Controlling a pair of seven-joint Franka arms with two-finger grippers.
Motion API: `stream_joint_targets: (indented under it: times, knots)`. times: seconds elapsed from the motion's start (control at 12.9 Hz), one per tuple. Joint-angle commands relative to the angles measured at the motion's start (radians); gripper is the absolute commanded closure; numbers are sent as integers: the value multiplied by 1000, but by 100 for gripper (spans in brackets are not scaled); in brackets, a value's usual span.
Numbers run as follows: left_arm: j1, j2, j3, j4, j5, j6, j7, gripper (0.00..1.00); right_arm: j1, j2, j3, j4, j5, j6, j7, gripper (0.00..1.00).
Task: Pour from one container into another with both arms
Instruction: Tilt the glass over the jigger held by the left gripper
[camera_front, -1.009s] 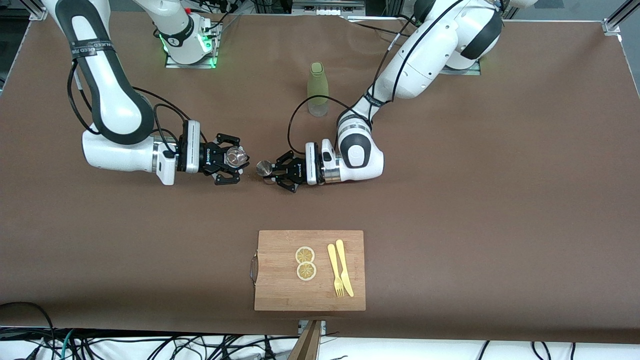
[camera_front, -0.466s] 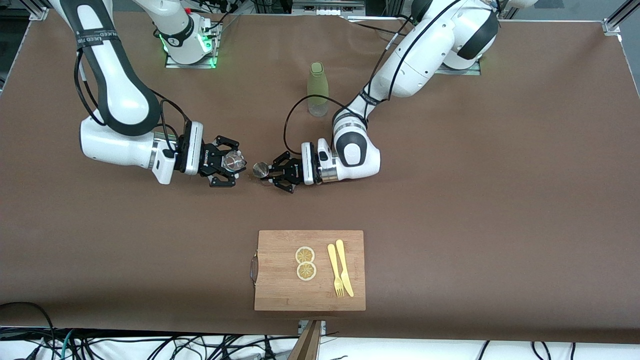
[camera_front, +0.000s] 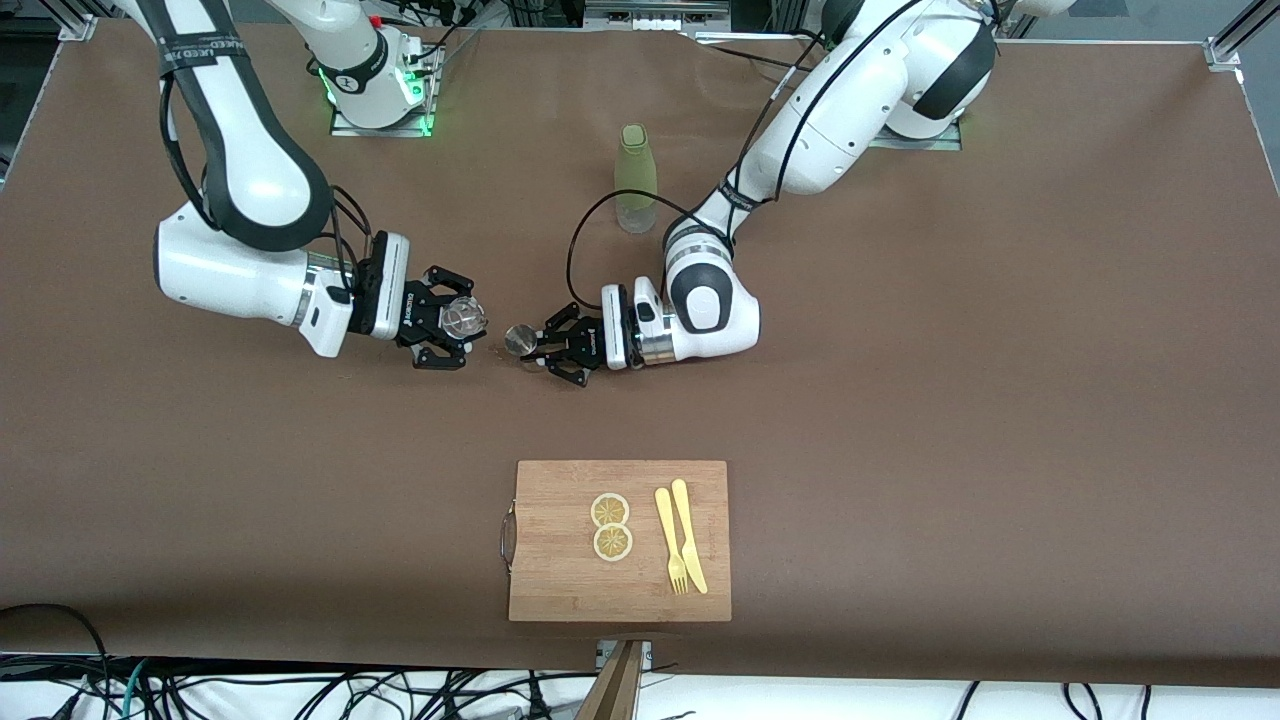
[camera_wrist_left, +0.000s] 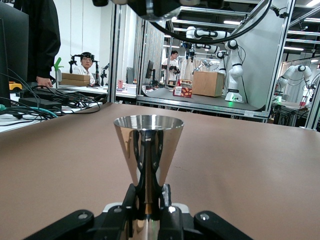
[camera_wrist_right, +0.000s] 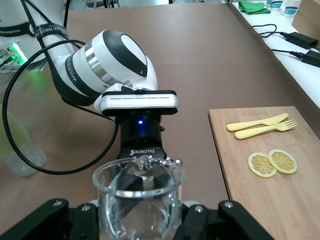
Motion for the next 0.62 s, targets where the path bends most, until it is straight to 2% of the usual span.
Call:
stream_joint_targets:
  times: [0.0,0.54]
  knots:
    - [-20,30,10,53,-42,22,22,100,1,-52,8,-57,-35,26,22,88]
    - [-22,32,10,53,-42,23,23,100,21,-50,11,-58,-90,96,23,90]
